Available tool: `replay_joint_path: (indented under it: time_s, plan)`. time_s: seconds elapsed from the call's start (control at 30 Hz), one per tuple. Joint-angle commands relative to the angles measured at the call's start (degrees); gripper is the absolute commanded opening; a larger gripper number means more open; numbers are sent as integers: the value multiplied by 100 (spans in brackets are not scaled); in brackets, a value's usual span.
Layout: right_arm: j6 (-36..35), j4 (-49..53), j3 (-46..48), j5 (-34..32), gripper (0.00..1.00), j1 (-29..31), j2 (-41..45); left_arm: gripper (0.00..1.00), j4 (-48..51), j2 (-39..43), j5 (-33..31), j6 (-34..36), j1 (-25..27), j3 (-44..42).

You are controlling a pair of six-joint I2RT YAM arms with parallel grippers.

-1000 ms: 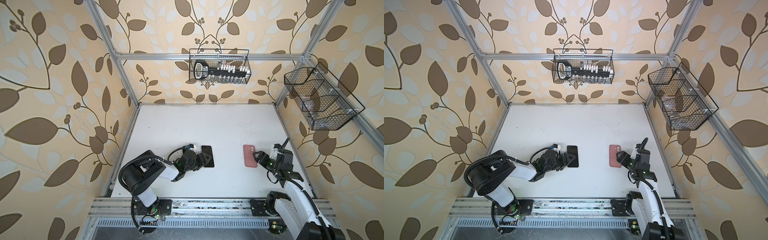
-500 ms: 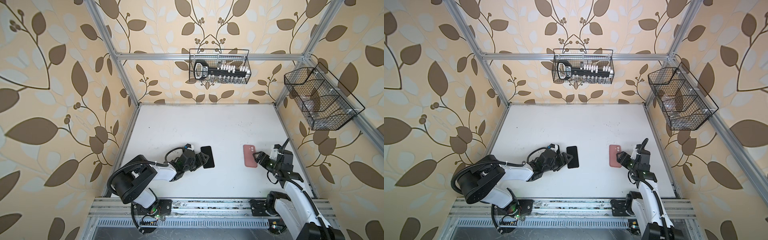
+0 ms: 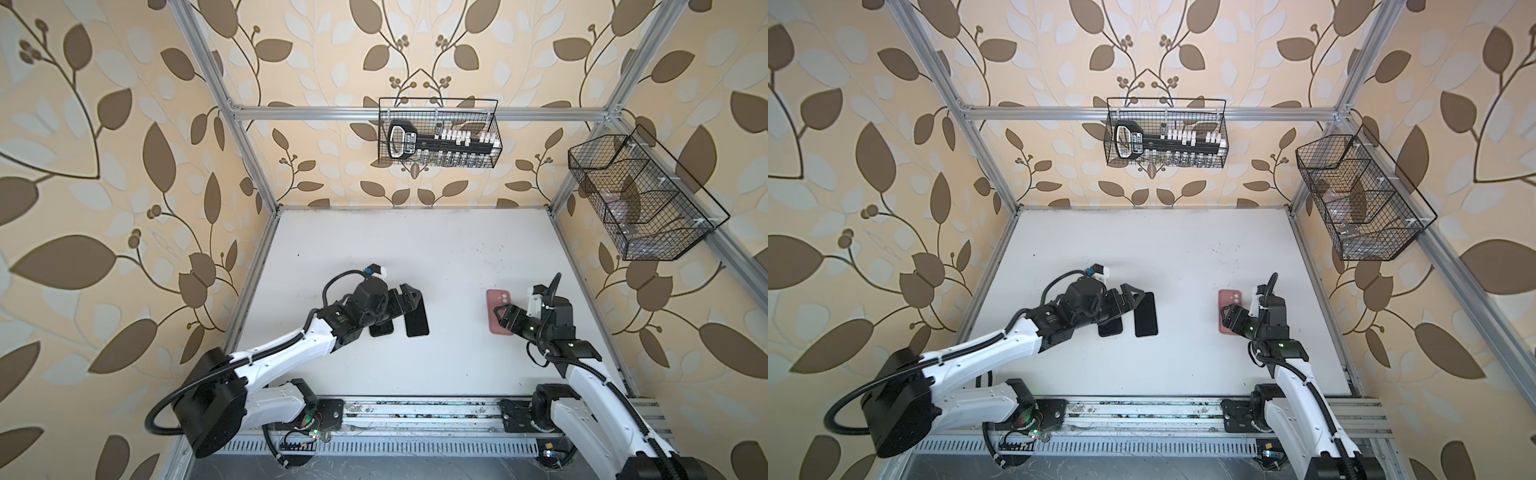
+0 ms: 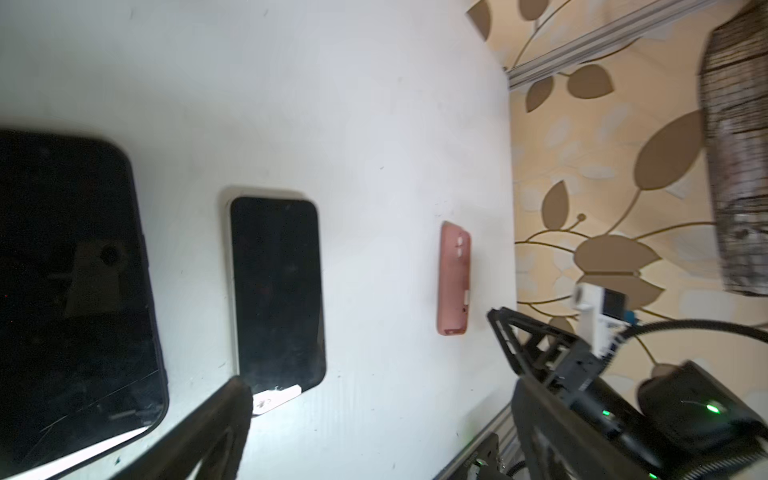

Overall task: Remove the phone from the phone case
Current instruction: 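Reach the right gripper across to the phones while the left gripper lifts away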

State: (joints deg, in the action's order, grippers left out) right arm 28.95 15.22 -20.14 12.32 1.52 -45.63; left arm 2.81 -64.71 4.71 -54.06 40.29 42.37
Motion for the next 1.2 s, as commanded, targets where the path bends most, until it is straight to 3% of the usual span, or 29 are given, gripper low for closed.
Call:
replay_joint_path:
  time_s: [0.0, 0.27, 0.57, 0.8, 0.9, 1.17]
  plan:
    - [21, -77, -461, -637, 83, 598, -224, 99, 1648, 632, 209, 785, -836, 456]
    - [322, 142, -1439, -2301, 86, 2601, -1071, 99, 3171, 985, 1605, 1666, -3308, 779]
    - [719, 344, -2907, -3154, 98, 4514, -2696, 99, 3524, 507, 2185, 2351, -4839, 815]
    - [939, 499, -4494, -3158, 100, 5516, -4557, 99, 3427, 124, 2091, 2835, -5702, 910]
    - [1128, 640, -5159, -3121, 100, 5809, -5316, 99, 3341, 12, 2393, 2763, -6016, 905]
    - [1486, 1005, -6350, -2952, 100, 6177, -6712, 99, 3445, 227, 1991, 2817, -6218, 879]
